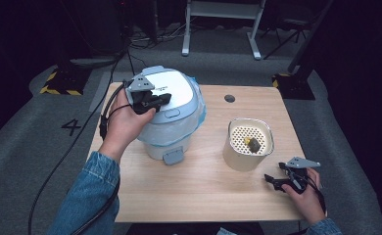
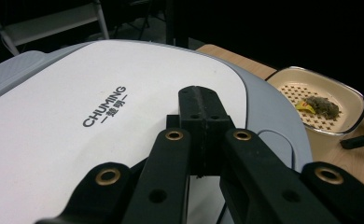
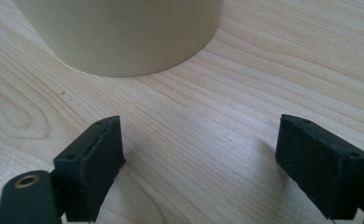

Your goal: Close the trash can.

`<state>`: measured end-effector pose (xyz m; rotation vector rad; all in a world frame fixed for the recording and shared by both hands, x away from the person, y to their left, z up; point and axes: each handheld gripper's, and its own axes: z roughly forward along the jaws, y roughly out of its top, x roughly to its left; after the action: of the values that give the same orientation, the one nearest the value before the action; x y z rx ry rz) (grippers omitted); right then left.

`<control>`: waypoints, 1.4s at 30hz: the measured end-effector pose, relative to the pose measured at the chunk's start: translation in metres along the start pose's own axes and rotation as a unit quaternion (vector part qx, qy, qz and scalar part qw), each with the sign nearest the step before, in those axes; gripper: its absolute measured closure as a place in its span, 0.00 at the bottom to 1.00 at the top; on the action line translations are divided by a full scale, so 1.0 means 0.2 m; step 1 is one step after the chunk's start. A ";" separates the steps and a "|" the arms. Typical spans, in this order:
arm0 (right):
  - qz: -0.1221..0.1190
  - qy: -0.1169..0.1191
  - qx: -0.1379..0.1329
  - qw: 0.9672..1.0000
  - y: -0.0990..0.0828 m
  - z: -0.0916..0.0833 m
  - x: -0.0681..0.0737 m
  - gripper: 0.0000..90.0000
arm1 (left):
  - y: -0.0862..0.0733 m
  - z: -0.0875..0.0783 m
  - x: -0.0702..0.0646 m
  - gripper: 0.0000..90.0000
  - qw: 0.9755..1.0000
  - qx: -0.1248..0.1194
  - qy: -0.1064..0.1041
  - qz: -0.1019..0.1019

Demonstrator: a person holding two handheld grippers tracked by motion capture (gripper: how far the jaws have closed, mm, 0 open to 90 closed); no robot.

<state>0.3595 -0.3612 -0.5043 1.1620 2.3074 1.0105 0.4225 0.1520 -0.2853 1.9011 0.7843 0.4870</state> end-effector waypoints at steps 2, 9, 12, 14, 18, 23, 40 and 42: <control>-0.001 0.001 0.000 1.000 0.00 0.00 0.00 0.17 | 0.00 0.00 -0.01 1.00 1.000 -0.003 0.003 -0.004; -0.001 0.001 0.000 1.000 0.00 0.00 0.00 0.17 | -0.03 -0.12 -0.02 0.46 0.999 -0.022 0.003 -0.024; -0.001 0.001 0.000 1.000 0.00 0.00 0.00 0.17 | -0.07 -0.22 -0.04 0.44 0.999 -0.026 0.007 -0.017; -0.001 0.001 0.000 1.000 0.00 0.00 0.00 0.17 | -0.11 -0.29 -0.05 0.42 1.000 -0.026 0.010 -0.009; -0.001 0.001 0.000 1.000 0.00 0.00 0.00 0.17 | -0.19 -0.37 -0.07 0.42 1.000 -0.025 0.014 -0.007; -0.001 0.001 0.000 1.000 0.00 0.00 0.00 0.17 | -0.30 -0.45 -0.09 0.40 0.999 -0.028 0.013 -0.017; -0.001 0.000 0.000 1.000 0.00 0.00 0.00 0.17 | -0.70 -0.42 -0.06 0.37 0.997 -0.022 0.029 -0.073; -0.001 -0.004 0.001 1.000 0.00 0.00 0.00 0.16 | -0.76 -0.40 -0.05 0.37 0.997 -0.016 0.032 -0.075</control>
<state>0.3597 -0.3608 -0.5042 1.1633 2.3039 1.0019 0.3178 0.2423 -0.3866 1.7877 0.9478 0.4649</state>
